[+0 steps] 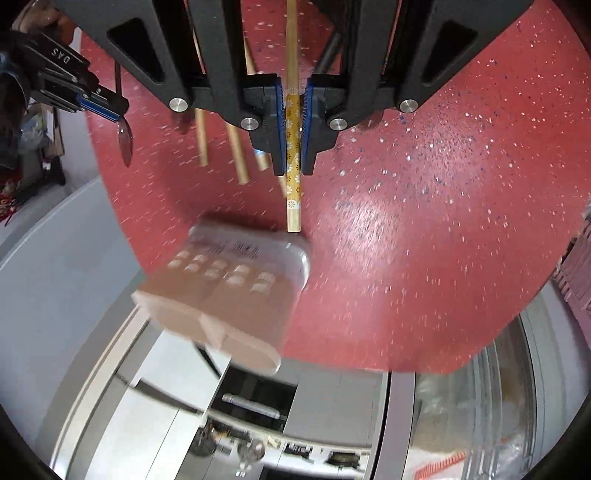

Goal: Organize utensils
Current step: 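Carry the clear spoon with the right tool while the left tool carries the chopstick to the beige holder, then open the right tool dropping the spoon in the holder while the left tool releases the chopstick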

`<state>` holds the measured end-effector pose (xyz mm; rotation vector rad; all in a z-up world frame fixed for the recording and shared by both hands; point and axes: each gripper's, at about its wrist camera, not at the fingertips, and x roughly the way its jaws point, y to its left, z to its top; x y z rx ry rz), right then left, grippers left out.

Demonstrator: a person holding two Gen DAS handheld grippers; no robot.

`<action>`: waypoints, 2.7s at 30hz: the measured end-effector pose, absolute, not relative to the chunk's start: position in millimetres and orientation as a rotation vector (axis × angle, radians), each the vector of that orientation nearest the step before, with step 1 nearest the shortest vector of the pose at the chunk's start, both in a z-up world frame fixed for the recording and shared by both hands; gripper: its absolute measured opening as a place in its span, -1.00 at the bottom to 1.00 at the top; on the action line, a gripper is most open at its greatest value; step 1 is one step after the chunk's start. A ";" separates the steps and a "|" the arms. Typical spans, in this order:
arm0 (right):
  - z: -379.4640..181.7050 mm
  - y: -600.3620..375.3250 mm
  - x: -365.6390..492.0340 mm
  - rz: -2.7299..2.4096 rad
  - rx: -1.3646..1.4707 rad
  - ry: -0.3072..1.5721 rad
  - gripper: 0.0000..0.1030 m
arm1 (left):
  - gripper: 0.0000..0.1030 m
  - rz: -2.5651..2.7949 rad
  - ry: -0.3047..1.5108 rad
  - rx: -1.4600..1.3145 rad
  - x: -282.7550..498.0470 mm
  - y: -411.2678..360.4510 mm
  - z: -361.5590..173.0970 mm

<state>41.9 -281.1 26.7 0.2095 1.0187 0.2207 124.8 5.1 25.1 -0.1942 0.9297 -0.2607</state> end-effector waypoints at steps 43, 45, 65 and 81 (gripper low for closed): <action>178.1 -249.5 219.0 0.330 0.144 0.589 -0.75 | -0.36 -0.267 0.566 -0.165 233.4 4.9 225.2; 173.4 -244.5 230.4 0.336 0.148 0.577 -0.75 | -0.36 -0.269 0.589 -0.151 244.6 -1.3 216.2; 84.7 -226.5 250.3 0.294 0.068 0.603 -0.75 | -0.36 -0.221 0.722 -0.085 281.5 -25.6 128.0; 82.7 -214.1 239.8 0.329 -0.020 0.656 -0.37 | -0.36 -0.171 0.777 -0.077 259.7 -19.8 96.5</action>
